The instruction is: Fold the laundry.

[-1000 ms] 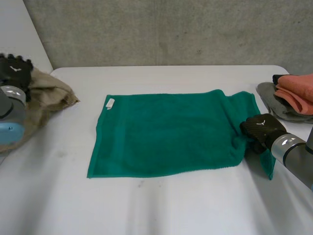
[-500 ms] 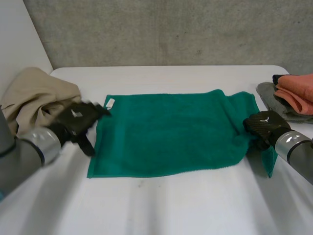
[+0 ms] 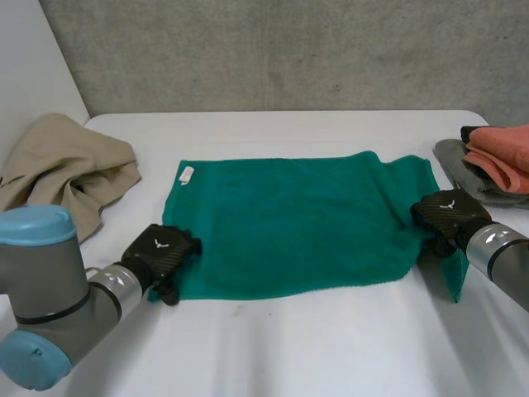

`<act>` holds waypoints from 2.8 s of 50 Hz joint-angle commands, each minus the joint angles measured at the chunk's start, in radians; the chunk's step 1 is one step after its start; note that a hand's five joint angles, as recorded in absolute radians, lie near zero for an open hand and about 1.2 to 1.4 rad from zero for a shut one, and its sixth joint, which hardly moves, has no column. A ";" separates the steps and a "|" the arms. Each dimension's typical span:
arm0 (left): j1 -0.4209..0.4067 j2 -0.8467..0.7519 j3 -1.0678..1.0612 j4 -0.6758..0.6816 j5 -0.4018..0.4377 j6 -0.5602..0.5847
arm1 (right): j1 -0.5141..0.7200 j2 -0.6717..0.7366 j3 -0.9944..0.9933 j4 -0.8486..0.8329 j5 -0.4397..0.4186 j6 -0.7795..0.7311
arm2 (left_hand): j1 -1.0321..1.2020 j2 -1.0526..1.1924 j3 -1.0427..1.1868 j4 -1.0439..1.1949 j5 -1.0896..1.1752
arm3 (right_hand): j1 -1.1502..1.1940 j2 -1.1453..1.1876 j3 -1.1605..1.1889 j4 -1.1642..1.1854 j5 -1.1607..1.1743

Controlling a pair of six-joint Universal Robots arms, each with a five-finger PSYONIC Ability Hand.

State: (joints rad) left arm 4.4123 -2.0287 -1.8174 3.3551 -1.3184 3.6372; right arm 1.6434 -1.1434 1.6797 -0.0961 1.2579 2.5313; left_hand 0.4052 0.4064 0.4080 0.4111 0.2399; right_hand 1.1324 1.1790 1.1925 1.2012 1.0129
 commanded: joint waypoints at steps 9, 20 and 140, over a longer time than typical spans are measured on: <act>0.004 -0.061 0.035 0.124 -0.021 -0.003 | 0.001 0.004 0.005 0.001 -0.005 -0.014 | 0.275 0.274 0.272 0.269 0.266 | 0.264 0.217 0.204 0.195 0.209; -0.008 -0.094 0.087 0.179 -0.038 -0.003 | 0.003 0.008 0.008 0.001 -0.006 -0.020 | 0.419 0.418 0.416 0.413 0.410 | 0.264 0.217 0.204 0.195 0.209; 0.099 0.170 0.160 -0.318 -0.140 0.135 | 0.018 0.123 -0.280 0.316 0.121 -0.350 | 0.991 0.990 0.988 0.985 0.982 | 0.264 0.217 0.204 0.195 0.209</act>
State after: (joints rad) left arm 4.5551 -1.7066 -1.8077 2.8877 -1.4064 3.8499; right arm 1.6196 -1.1236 1.5145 0.3505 1.3768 2.0606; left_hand 1.1566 1.1980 1.1928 1.1997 0.9894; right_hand 1.1321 1.1790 1.1925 1.2013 1.0400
